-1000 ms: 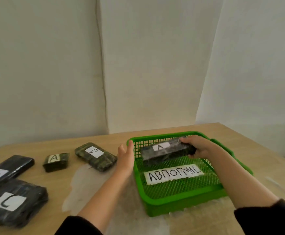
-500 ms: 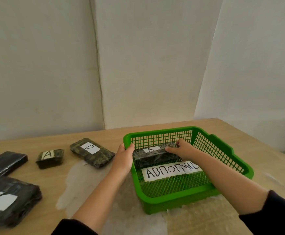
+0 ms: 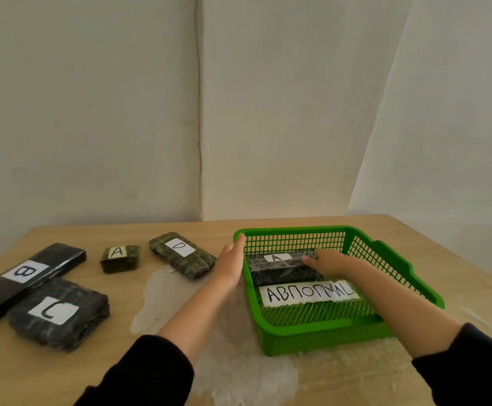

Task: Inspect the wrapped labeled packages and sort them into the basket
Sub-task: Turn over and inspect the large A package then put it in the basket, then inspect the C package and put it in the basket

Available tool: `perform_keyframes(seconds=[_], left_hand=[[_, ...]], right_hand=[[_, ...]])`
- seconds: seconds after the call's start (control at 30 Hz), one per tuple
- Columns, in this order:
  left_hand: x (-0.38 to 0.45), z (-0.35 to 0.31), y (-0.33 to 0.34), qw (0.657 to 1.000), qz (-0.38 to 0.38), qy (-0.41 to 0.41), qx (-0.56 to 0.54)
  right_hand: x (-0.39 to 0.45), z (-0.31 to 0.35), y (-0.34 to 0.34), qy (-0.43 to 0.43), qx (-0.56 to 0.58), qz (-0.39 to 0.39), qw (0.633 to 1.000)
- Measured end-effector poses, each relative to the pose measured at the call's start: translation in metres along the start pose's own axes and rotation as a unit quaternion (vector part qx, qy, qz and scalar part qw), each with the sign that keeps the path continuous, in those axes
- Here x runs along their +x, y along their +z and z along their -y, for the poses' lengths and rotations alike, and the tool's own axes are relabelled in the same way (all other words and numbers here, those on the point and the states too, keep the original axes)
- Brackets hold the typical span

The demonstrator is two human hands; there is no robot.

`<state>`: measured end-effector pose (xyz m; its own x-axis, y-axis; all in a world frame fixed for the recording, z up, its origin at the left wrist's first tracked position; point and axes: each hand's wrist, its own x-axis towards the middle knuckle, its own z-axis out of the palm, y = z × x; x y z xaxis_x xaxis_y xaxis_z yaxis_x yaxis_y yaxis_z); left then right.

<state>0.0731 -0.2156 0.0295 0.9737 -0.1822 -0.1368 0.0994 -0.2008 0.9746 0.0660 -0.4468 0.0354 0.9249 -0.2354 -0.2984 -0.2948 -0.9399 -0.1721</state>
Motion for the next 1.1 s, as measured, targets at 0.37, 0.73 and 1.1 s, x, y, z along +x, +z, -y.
perform_keyframes(seconds=[0.37,0.73,1.1], left_hand=[[-0.066,0.029,-0.113,0.963,-0.108,0.201,0.143],[-0.087,0.124,-0.239,0.878,-0.254,0.006,0.406],[-0.111,0.102,-0.227,0.95,-0.209,0.139,0.184]], right_hand=[[-0.099,0.113,-0.009,-0.249,0.193,-0.169,0.934],[-0.119,0.231,0.118,-0.337,0.247,-0.064,0.906],[-0.113,0.225,0.16,-0.29,0.365,-0.016,0.885]])
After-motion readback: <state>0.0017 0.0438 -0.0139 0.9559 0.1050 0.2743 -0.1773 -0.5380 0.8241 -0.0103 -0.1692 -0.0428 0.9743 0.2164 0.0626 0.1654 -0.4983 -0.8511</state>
